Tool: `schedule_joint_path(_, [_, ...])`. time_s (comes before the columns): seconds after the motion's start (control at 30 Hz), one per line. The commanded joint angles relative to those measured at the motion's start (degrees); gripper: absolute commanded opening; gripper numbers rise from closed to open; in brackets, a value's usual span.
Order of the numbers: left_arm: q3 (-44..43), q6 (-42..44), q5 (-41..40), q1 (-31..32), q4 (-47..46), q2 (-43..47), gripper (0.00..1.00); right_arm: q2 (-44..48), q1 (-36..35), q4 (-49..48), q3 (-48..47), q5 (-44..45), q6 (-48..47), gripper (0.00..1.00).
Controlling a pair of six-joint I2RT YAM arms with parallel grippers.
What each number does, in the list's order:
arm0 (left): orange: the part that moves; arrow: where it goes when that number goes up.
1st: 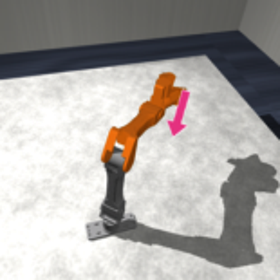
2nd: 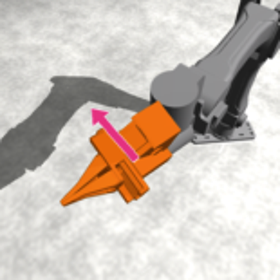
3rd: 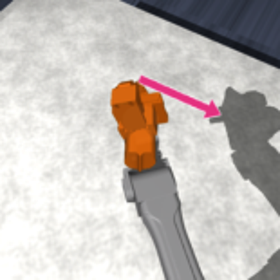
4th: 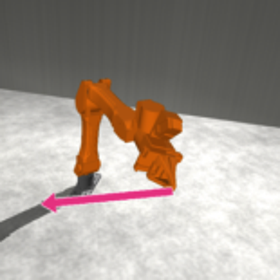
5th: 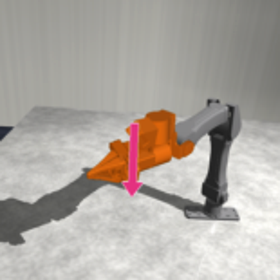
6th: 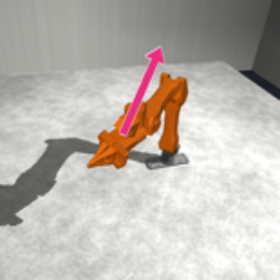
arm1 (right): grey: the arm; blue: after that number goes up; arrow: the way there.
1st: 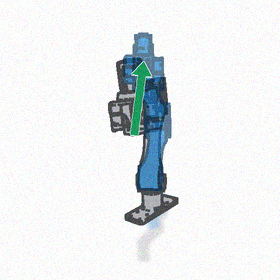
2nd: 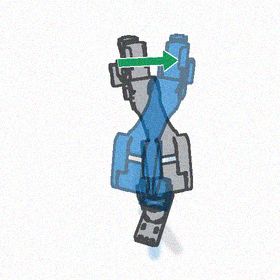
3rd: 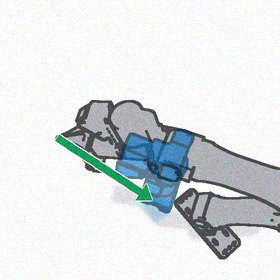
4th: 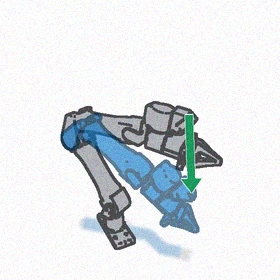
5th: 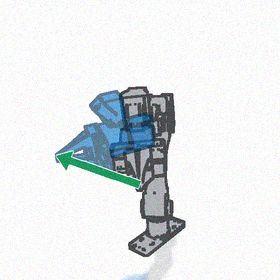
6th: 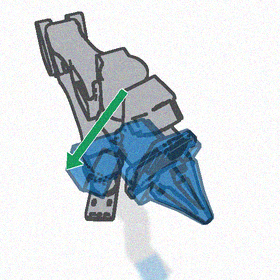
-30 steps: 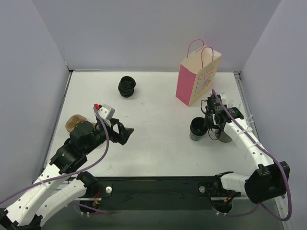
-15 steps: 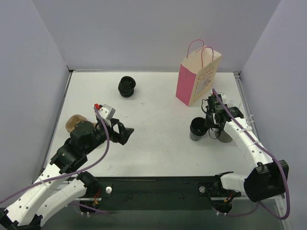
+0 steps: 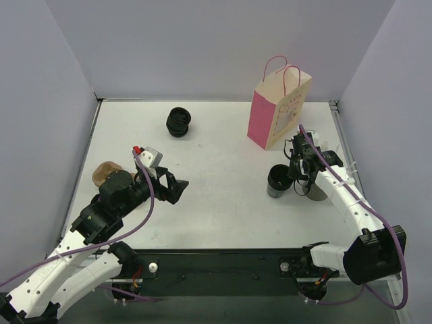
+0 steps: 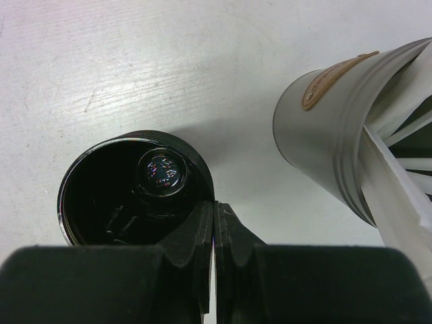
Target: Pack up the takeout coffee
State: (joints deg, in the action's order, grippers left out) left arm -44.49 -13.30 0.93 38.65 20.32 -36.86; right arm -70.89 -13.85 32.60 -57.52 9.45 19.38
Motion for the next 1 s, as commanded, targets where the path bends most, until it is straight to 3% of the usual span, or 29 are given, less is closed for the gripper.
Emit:
schedule_joint_path(0.0, [0.11,-0.15,0.65,0.28,-2.74,0.39,0.97,1.28,0.4,0.01,0.65,0.65,-0.13,0.0])
schedule_joint_path(0.97, [0.11,-0.24,1.09,0.28,-2.74,0.04,0.97,8.05,1.1,-0.43,0.04,4.34,0.05,0.0])
